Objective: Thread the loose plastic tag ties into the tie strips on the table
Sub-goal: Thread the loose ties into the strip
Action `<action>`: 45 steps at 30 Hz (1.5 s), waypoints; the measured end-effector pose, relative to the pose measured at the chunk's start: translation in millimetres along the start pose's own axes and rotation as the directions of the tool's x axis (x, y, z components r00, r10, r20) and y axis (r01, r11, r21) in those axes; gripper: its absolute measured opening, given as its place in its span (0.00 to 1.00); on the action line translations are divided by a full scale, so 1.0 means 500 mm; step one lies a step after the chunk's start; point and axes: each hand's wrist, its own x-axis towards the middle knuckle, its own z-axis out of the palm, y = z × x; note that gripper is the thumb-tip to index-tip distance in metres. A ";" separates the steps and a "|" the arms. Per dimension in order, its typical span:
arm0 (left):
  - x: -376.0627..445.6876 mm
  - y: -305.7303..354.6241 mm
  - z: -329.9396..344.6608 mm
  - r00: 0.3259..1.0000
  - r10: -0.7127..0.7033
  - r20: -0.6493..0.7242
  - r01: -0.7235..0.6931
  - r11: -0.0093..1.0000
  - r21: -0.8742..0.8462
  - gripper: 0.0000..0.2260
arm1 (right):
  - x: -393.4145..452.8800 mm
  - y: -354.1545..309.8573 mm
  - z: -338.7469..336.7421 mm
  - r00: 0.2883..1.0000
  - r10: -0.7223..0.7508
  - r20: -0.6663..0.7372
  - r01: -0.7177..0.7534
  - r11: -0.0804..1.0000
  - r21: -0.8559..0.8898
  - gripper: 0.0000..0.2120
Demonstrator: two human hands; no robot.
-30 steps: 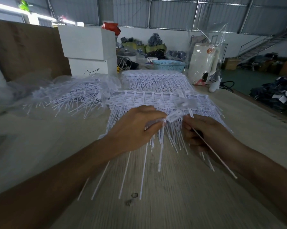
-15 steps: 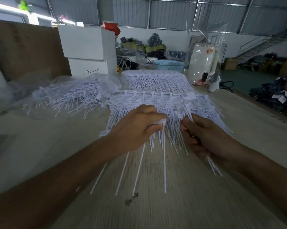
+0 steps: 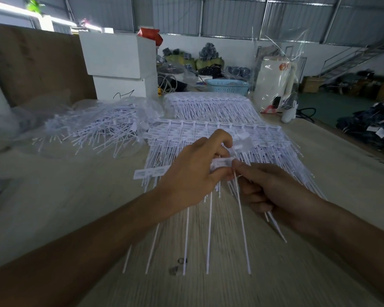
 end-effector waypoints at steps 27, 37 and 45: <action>-0.011 -0.018 -0.027 0.993 0.099 0.071 -0.117 0.931 0.344 0.12 | -0.002 -0.004 -0.014 0.988 -0.080 -0.133 0.073 0.996 -0.058 0.16; -0.013 -0.011 -0.028 0.986 0.134 0.096 -0.158 0.932 0.325 0.13 | -0.001 -0.001 -0.018 0.974 -0.159 -0.162 0.144 0.985 -0.097 0.16; -0.004 -0.015 -0.019 0.997 0.035 0.062 -0.037 0.999 0.035 0.07 | -0.006 -0.006 -0.022 0.962 -0.240 -0.128 0.231 0.969 -0.084 0.16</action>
